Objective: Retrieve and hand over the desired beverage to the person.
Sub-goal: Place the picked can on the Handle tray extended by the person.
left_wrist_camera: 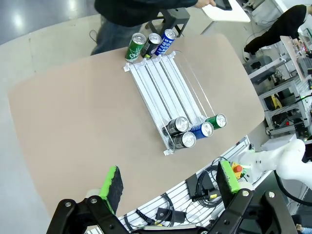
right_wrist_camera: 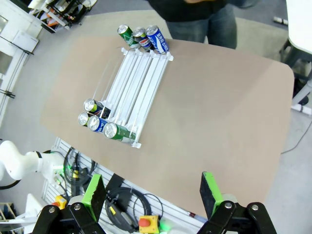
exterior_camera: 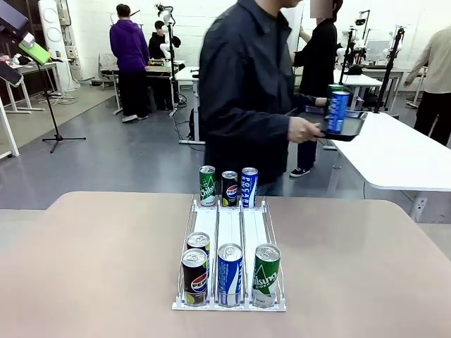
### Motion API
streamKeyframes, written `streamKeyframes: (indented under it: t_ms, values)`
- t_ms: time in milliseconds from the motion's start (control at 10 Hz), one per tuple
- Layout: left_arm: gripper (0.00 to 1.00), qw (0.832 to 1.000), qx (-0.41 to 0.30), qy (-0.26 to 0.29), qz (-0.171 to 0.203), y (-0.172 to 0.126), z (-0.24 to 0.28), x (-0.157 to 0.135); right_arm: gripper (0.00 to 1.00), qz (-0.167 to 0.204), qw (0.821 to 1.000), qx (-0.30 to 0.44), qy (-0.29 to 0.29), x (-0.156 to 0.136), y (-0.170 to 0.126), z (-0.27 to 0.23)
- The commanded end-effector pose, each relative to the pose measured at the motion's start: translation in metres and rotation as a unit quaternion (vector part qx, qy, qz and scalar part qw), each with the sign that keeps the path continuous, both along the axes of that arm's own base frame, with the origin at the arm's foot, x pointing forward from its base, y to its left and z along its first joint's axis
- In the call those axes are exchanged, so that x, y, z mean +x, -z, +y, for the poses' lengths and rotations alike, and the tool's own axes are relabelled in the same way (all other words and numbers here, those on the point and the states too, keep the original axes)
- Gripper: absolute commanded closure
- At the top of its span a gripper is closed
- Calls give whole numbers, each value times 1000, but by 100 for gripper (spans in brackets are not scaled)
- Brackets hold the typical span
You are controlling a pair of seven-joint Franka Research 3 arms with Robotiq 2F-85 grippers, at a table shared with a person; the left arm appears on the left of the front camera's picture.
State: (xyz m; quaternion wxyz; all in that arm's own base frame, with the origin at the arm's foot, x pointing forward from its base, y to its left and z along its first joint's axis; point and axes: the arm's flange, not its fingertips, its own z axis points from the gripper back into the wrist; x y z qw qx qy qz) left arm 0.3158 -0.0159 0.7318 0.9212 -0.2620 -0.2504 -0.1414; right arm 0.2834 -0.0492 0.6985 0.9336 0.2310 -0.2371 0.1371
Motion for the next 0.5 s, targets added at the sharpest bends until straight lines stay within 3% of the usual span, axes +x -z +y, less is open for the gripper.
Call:
streamKeyframes:
  t_ms: [0,400]
  values:
    - [0,1000,-1,0,0,-1,0,-1,0,-2,1000,9,-9,0,1,1]
    - [0,1000,-1,0,0,-1,0,-1,0,-2,1000,9,-9,0,1,1]
